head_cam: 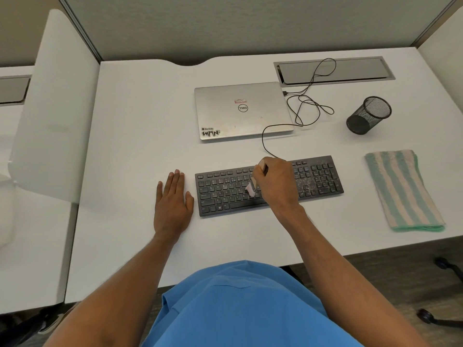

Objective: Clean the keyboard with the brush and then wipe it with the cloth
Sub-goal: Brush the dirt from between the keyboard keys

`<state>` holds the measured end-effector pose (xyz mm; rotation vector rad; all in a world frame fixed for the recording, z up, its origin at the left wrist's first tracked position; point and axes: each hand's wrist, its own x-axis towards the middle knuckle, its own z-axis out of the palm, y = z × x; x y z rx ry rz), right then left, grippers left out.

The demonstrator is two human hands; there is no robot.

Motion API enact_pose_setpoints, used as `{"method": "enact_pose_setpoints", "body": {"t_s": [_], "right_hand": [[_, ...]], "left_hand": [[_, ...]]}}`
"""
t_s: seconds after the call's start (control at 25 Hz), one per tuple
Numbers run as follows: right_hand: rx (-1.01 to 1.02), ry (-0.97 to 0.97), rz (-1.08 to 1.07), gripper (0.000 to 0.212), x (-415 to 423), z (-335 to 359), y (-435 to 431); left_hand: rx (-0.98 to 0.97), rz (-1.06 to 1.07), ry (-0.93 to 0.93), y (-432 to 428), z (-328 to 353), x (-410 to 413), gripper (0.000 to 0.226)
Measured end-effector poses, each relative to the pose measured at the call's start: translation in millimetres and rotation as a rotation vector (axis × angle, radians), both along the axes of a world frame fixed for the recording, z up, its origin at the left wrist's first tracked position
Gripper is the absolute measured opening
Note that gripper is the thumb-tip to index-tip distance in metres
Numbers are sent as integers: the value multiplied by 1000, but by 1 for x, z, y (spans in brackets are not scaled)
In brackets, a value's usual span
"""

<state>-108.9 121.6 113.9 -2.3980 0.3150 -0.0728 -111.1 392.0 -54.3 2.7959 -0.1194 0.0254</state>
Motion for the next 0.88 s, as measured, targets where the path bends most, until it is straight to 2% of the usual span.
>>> {"method": "enact_pose_setpoints", "body": {"t_s": [0.12,0.36,0.6,0.8,0.88], "right_hand": [[-6,22,23,34,3,-9,1],[91,-114,22,38,-3,2,1],[55,8,39,30,-4,1,0],[98,-98,3,36,-4,1,2],[119,-73,36,35,-8,3,5]], "left_hand": [[1,-1,6,-1,0,1,68],[-3,-1,0,0,1,0,68],[-10,0,-5,-1,1,0,68],[-11,-1,-4,-1,2,0,68],[-10,3,0,-1,2,0,68]]}}
